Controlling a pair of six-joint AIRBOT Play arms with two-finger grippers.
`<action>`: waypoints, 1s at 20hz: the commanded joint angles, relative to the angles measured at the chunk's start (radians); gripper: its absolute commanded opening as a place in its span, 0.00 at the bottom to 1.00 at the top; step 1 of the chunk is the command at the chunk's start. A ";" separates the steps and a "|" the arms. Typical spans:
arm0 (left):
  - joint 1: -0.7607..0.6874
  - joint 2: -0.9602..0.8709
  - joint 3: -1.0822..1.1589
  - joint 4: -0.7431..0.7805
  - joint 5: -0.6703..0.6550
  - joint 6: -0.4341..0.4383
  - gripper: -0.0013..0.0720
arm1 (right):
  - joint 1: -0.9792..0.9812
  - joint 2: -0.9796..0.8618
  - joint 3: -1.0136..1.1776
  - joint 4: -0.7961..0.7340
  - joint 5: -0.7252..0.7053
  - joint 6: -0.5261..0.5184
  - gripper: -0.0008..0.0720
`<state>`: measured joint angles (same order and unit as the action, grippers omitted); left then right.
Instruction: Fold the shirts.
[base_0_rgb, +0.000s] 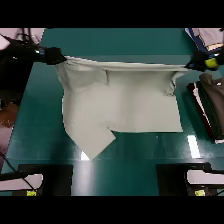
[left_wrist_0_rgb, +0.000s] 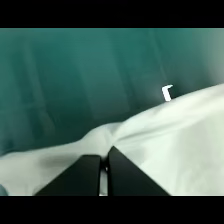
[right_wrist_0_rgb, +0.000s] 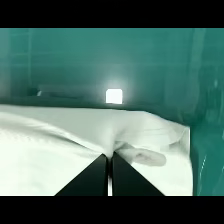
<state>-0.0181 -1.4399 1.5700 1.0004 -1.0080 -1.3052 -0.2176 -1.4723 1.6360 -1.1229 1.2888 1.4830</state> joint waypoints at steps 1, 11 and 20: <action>-0.012 -0.127 -0.008 0.029 0.265 0.016 0.05 | 0.072 -0.122 -0.015 -0.032 -0.284 0.013 0.03; -0.012 -0.168 -0.009 0.075 0.335 0.215 0.05 | 0.157 -0.166 -0.017 -0.312 -0.448 0.007 0.03; -0.012 -0.201 -0.108 0.224 -0.034 0.336 0.05 | 0.229 -0.138 -0.130 -0.448 -0.212 0.000 0.03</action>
<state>-0.0299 -1.6363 1.4994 1.1790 -0.9367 -1.0035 -0.0036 -1.6264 1.5684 -1.5383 1.0107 1.4841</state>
